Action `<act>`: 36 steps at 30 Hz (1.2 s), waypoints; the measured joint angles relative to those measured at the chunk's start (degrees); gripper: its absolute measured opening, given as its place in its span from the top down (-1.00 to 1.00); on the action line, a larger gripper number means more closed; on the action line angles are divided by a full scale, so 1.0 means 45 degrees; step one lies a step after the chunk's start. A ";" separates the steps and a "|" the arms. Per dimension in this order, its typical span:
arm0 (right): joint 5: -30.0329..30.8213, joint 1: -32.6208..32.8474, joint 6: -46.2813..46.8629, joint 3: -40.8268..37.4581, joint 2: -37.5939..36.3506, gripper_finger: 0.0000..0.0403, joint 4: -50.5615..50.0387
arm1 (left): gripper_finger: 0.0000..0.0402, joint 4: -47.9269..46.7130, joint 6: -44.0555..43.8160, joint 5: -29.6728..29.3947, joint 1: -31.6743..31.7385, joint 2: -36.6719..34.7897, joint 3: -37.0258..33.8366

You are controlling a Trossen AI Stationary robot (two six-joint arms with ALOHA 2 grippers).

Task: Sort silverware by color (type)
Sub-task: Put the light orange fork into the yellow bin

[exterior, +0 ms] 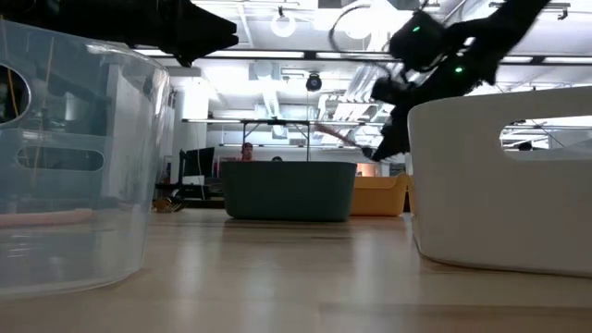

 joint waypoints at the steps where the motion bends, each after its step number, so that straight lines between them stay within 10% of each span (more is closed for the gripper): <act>1: 0.0003 -0.0090 -0.0451 0.0375 0.0265 1.00 -0.0674 | 0.16 -0.0054 -0.0060 0.0000 0.0000 0.0000 0.0000; 18: -0.0811 -0.1062 -0.1718 0.5905 0.3010 1.00 -1.0310 | 0.16 -0.0243 -0.0309 0.0003 -0.0005 0.0000 0.0000; 36: -0.0660 -0.1360 -0.3279 0.5943 0.3026 0.89 -1.0461 | 0.16 -0.0188 -0.0295 0.0000 -0.0005 -0.0003 0.0000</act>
